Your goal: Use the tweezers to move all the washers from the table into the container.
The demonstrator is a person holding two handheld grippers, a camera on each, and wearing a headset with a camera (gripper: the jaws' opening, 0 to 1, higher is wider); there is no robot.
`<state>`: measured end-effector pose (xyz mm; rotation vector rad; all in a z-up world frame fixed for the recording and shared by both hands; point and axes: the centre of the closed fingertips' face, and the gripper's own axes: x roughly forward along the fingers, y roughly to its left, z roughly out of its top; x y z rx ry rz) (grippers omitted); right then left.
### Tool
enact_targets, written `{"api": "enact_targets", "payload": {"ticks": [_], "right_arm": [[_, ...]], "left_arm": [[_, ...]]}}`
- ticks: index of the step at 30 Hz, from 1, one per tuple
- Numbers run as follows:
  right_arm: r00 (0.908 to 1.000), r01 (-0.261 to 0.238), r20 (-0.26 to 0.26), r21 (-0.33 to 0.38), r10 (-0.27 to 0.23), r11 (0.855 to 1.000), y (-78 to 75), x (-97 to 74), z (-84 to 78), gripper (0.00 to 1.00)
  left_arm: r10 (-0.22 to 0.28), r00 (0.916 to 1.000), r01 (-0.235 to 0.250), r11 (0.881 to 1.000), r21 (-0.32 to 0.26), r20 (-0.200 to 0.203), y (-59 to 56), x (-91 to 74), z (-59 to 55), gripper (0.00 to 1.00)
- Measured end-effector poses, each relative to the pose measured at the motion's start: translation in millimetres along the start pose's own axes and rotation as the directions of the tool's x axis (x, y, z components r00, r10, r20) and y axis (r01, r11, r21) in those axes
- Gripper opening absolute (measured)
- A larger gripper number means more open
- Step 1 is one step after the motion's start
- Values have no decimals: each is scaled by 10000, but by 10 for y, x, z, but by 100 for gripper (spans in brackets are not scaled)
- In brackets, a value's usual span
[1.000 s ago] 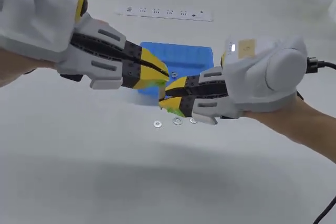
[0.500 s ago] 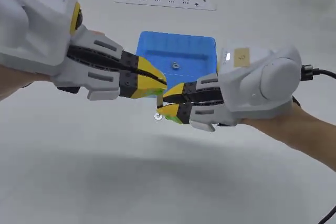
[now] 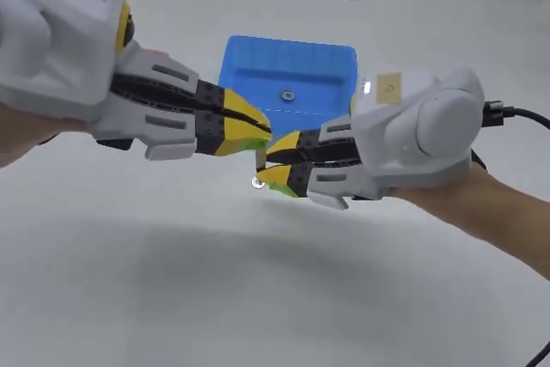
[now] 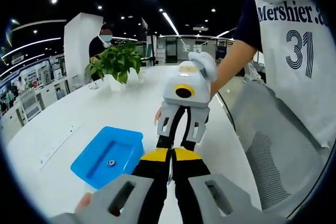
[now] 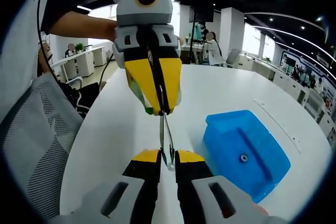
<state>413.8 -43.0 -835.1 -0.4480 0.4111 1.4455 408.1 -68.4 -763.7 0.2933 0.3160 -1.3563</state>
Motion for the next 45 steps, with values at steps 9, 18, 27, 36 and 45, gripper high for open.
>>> {"api": "enact_targets", "payload": {"ticks": [9,18,27,36,45], "right_arm": [[9999,-96,-60,54,96,9999,35,30,-38,12],[9998,-138,-148,64,139,9999,43,59,-67,12],[9999,-139,-62,174,141,9998,48,74,-61,12],[9994,-259,-245,133,262,9996,54,73,-103,11],[9994,-250,-252,68,252,9997,54,83,-102,10]], "left_arm": [[-57,9999,56,10000,-24,-99,-14,28,-54,5],[41,9999,-41,10000,-4,-164,-22,56,-125,5],[80,9999,-82,9998,-180,-101,-26,34,-142,5],[23,9999,-25,9998,-191,-125,-44,52,-136,5],[63,9996,-68,9998,-161,-273,-47,21,-151,5]]}}
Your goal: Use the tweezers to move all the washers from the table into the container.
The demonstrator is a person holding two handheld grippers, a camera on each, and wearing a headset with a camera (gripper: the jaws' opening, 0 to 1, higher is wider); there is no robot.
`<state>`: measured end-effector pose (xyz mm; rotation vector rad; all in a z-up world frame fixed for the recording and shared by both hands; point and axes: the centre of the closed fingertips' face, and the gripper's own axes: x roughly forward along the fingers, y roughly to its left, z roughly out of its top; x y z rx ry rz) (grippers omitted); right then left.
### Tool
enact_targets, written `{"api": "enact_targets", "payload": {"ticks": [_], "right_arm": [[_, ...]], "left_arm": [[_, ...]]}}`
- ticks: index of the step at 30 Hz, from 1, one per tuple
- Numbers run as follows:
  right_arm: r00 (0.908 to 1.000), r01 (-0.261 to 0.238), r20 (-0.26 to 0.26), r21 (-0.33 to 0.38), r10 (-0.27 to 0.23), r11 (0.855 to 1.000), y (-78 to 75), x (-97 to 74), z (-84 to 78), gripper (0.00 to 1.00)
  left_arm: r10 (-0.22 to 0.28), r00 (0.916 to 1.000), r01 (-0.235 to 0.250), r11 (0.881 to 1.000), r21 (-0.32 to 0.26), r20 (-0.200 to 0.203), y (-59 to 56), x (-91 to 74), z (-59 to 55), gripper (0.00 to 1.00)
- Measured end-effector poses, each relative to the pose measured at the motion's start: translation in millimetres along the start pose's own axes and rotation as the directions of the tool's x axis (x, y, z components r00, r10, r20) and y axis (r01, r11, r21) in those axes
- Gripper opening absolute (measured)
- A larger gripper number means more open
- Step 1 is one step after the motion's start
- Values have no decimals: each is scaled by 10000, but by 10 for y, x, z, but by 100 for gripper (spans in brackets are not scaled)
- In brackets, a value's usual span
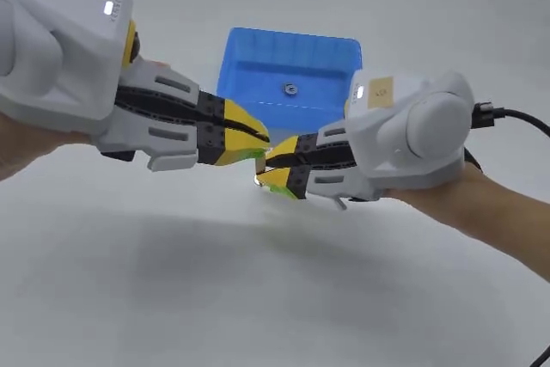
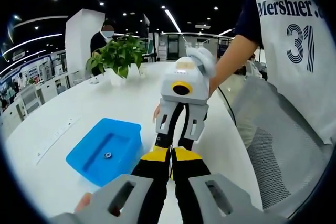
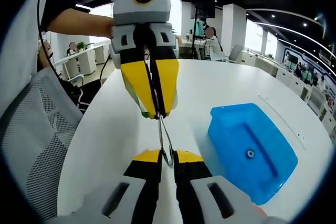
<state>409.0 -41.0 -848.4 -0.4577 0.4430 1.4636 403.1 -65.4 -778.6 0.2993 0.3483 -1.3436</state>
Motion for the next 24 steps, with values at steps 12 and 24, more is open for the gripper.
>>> {"api": "enact_targets", "payload": {"ticks": [12,24], "right_arm": [[9996,186,239,-226,-181,9996,-13,-89,166,10],[9972,568,511,-558,-539,9968,-85,-272,360,10]], "left_arm": [[83,10000,-84,9996,265,50,17,-96,154,5],[177,9997,-189,9970,751,166,43,-146,421,5]]}}
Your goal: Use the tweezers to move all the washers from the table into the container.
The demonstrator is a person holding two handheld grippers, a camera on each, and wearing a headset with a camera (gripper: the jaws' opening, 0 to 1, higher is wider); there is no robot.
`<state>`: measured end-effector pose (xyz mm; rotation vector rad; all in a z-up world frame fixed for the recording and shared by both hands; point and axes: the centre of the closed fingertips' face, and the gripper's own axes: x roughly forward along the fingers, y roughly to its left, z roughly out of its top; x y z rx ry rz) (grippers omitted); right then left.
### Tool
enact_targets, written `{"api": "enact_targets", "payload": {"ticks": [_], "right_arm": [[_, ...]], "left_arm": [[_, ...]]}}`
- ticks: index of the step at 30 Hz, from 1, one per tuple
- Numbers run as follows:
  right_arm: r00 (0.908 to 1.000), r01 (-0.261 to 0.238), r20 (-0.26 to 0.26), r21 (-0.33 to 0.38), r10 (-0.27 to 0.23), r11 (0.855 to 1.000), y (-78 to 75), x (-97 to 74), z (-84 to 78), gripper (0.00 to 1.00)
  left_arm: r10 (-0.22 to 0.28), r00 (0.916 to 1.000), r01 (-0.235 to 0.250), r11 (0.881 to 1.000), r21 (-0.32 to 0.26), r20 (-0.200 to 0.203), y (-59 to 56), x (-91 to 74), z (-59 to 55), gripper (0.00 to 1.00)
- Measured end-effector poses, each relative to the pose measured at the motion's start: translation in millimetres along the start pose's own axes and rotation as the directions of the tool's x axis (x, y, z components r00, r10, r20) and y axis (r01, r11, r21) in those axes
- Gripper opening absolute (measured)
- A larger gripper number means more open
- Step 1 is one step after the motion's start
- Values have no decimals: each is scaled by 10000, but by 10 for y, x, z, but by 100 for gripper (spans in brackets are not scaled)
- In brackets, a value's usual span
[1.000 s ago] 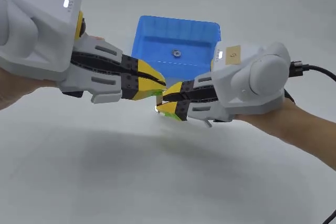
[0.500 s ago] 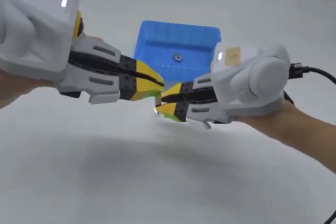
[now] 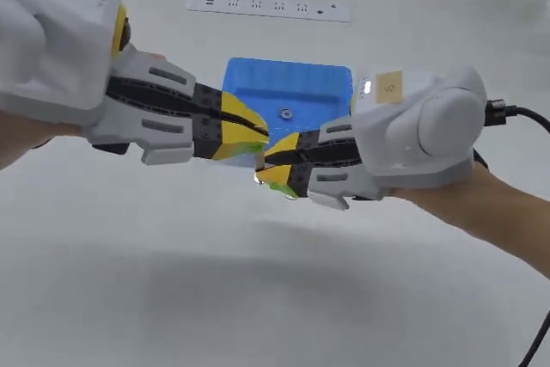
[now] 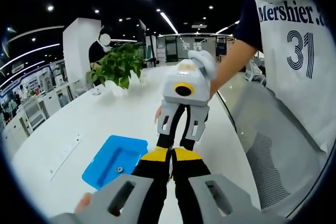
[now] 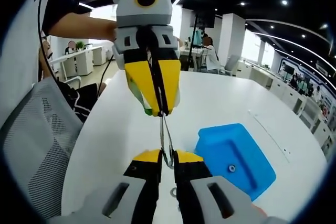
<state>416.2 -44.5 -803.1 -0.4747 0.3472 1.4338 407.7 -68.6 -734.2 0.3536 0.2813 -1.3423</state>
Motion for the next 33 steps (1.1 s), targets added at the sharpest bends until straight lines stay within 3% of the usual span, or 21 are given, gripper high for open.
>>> {"api": "enact_targets", "payload": {"ticks": [11,18,27,33], "right_arm": [[9973,705,222,-344,-698,9969,-254,-166,178,10],[9951,951,315,-401,-939,9947,-443,-190,200,10],[9916,1240,398,-325,-1227,9918,-745,-140,180,10],[9919,1250,245,-244,-1244,9919,-913,-50,74,10]], "left_arm": [[148,9994,-170,9976,668,324,179,6,258,5],[287,9987,-324,9955,895,426,366,26,323,5],[379,9987,-412,9934,1070,331,662,96,296,5],[424,9988,-446,9946,942,253,838,171,170,5]]}}
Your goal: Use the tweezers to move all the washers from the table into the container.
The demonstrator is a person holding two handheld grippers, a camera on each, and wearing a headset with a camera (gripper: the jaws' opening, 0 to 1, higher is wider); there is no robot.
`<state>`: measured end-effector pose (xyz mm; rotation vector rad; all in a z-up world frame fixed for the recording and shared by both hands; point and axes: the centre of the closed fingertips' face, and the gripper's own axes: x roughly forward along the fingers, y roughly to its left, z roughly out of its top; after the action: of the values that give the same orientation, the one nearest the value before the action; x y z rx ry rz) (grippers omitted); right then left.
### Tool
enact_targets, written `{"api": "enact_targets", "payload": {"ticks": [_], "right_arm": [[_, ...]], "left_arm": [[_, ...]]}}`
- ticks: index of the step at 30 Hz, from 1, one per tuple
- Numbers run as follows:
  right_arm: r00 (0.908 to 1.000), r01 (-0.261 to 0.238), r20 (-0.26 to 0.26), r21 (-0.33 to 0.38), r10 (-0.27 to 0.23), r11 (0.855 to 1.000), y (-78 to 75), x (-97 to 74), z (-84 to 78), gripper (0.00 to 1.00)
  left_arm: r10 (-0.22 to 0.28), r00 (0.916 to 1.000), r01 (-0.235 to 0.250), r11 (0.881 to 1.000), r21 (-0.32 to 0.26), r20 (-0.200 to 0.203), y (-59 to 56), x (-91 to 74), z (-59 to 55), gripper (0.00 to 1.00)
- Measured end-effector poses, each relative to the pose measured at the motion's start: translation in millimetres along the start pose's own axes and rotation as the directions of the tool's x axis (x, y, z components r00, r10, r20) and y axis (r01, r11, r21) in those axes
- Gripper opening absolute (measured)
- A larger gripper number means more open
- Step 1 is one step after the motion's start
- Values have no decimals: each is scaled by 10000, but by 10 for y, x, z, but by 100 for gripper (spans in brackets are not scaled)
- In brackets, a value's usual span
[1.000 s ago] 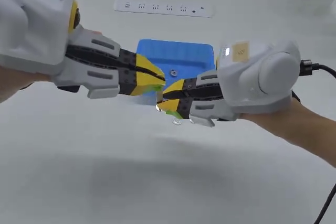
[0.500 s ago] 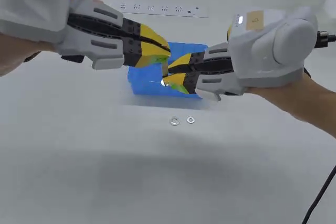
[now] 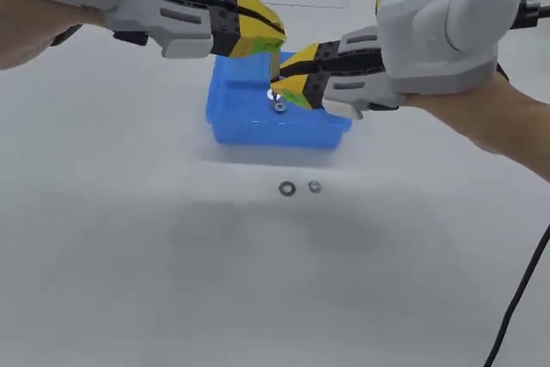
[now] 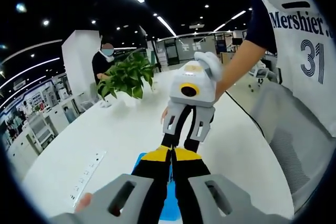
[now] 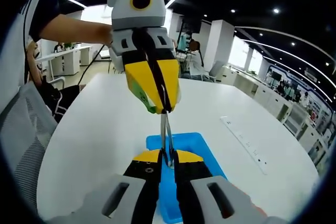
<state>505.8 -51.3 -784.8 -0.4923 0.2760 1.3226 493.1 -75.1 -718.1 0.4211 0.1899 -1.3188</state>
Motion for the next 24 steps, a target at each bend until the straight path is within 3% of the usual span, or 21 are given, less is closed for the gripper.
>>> {"api": "enact_targets", "payload": {"ticks": [10,15,19,24], "right_arm": [[9983,-317,-475,462,339,9984,-70,249,-305,10],[9973,-385,-596,751,431,9964,-96,325,-399,10],[9959,-438,-750,825,500,9956,-84,365,-461,11],[9958,-372,-790,1031,455,9940,-116,381,-476,11]], "left_arm": [[-66,9989,42,9987,-503,-475,110,143,-367,5],[8,9982,-53,9972,-747,-597,146,181,-488,5],[99,9978,-155,9962,-861,-655,163,193,-559,5],[92,9980,-150,9956,-922,-633,162,196,-558,5]]}}
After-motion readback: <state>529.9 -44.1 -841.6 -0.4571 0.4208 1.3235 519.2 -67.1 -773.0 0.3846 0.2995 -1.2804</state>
